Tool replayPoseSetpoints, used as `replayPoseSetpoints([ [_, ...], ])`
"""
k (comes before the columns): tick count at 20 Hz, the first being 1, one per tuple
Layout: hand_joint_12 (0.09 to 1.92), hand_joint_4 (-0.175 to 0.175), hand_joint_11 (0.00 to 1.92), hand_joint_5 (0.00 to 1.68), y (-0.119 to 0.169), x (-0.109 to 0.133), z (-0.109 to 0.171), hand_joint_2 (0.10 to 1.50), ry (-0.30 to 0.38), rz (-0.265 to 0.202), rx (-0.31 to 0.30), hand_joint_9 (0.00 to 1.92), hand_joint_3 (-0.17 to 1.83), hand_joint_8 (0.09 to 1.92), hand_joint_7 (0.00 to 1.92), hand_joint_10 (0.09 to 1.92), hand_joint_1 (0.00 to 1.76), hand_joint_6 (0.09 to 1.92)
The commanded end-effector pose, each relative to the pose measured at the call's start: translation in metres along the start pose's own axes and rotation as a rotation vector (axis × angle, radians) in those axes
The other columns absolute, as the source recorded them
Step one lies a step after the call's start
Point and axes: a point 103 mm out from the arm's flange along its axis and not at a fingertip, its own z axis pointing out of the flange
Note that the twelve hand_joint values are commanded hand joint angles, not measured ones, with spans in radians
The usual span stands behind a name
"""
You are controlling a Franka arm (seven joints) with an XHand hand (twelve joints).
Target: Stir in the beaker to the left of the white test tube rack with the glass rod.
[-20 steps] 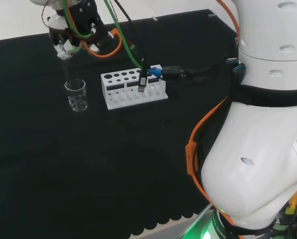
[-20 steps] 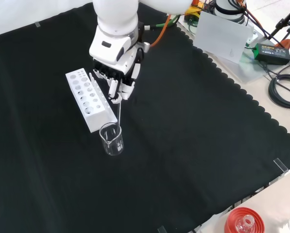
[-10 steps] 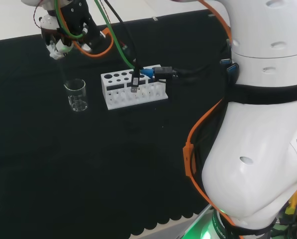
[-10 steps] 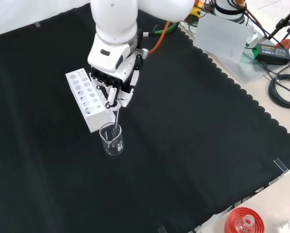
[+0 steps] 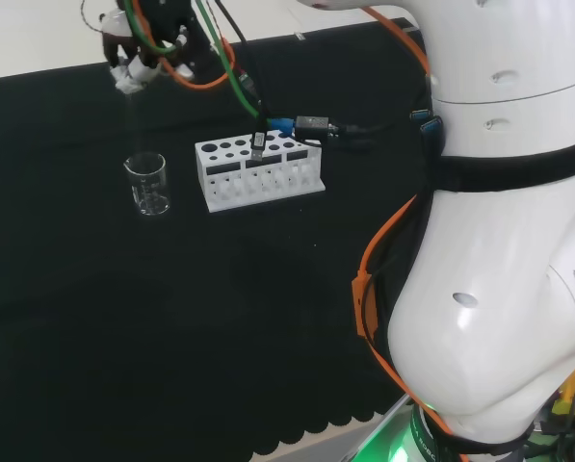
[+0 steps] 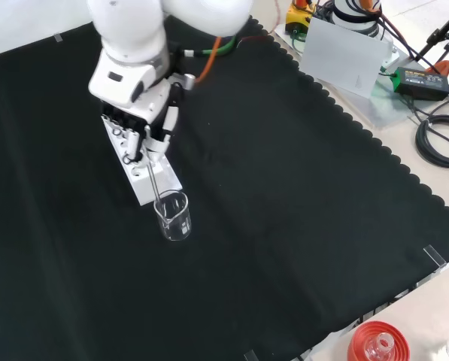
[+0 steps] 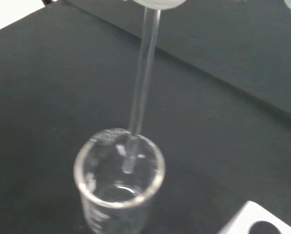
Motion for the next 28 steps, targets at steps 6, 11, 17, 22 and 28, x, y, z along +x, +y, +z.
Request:
replayPoseSetpoints([
  [6, 0.57, -0.175, 1.78, 1.15, -0.040, -0.056, 0.027, 1.12, 0.024, 0.069, 0.034, 1.92, -0.17, 0.63, 1.68, 0.33, 1.20, 0.77],
  [11, 0.57, -0.175, 1.78, 1.15, -0.046, -0.046, 0.027, 1.12, 0.010, 0.066, 0.033, 1.92, -0.17, 0.63, 1.68, 0.33, 1.20, 0.77],
  [17, 0.57, -0.175, 1.78, 1.15, -0.051, -0.001, 0.014, 1.12, -0.018, 0.024, 0.027, 1.92, -0.17, 0.63, 1.68, 0.33, 1.20, 0.77],
  [22, 0.57, -0.175, 1.78, 1.15, -0.043, 0.028, 0.007, 1.12, -0.019, -0.037, 0.014, 1.92, -0.17, 0.63, 1.68, 0.33, 1.20, 0.77],
  [28, 0.57, -0.175, 1.78, 1.15, -0.033, 0.045, 0.007, 1.12, -0.035, -0.052, 0.023, 1.92, -0.17, 0.63, 1.68, 0.33, 1.20, 0.77],
])
